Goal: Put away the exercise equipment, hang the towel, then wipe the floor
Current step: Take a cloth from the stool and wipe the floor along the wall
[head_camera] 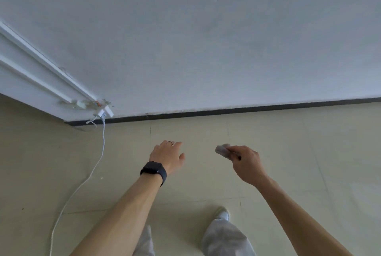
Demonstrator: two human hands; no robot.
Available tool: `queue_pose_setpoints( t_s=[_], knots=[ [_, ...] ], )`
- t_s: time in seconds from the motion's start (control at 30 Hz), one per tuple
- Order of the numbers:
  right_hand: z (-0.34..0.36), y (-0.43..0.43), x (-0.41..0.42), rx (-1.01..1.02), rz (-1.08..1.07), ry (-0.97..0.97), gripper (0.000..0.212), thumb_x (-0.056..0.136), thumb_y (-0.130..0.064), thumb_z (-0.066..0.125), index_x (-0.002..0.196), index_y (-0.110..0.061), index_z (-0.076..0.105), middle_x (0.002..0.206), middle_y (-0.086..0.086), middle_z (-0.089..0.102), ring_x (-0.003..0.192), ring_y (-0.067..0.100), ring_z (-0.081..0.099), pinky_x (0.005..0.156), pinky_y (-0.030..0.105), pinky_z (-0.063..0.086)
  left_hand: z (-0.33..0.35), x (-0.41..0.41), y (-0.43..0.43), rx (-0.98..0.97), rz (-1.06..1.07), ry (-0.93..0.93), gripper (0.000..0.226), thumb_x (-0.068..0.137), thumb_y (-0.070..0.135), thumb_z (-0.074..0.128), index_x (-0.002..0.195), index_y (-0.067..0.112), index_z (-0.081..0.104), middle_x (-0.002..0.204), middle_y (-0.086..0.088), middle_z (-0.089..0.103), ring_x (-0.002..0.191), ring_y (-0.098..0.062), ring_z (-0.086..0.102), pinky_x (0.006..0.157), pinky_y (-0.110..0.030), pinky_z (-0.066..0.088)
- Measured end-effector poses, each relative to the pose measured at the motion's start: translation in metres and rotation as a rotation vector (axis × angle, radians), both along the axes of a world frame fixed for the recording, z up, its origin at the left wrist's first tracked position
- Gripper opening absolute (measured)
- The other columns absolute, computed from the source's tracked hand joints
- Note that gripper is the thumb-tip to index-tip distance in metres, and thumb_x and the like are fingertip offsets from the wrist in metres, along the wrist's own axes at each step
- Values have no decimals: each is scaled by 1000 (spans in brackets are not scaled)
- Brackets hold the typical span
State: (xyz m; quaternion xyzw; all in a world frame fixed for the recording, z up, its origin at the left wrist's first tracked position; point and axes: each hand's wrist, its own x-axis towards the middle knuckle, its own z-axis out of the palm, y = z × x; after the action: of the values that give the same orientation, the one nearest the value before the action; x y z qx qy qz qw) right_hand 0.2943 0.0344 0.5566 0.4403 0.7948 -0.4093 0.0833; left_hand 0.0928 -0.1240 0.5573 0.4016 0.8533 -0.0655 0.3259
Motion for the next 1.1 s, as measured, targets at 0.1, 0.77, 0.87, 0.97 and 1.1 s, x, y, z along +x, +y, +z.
queue_pose_setpoints(
  t_s=[0.1,0.77,0.87,0.97,1.1],
  knots=[
    [101,18,9,129,-80,113,33,99,-15,51,119,-31,71,113,-7,65,98,11,57,82,17,41,105,4,32,164,-34,73,45,100,39,38,142,23,46,138,-4,55,127,-25,47,97,-38,41],
    [433,-83,182,885,-672,403,32,96,-12,62,118,-33,72,119,-22,65,103,3,60,88,14,43,440,113,122,822,-748,229,49,100,48,41,144,30,47,151,4,46,146,-15,28,117,-39,25],
    [459,-100,236,1007,-745,361,30,95,-12,64,118,-31,73,120,-15,67,101,12,63,88,29,49,469,170,135,905,-851,186,49,99,48,42,144,30,47,151,3,47,146,-15,29,117,-39,25],
    [480,-120,304,1104,-835,288,30,95,-12,64,119,-30,72,119,-12,68,101,15,63,86,28,47,492,245,146,987,-964,128,48,99,48,43,143,31,49,150,4,48,145,-15,30,117,-37,25],
    [500,-139,396,1197,-960,201,29,95,-13,64,119,-28,73,121,-10,69,104,18,63,85,27,44,514,347,156,1058,-1076,53,47,98,48,45,143,33,49,150,5,48,145,-15,30,117,-36,24]
  ],
)
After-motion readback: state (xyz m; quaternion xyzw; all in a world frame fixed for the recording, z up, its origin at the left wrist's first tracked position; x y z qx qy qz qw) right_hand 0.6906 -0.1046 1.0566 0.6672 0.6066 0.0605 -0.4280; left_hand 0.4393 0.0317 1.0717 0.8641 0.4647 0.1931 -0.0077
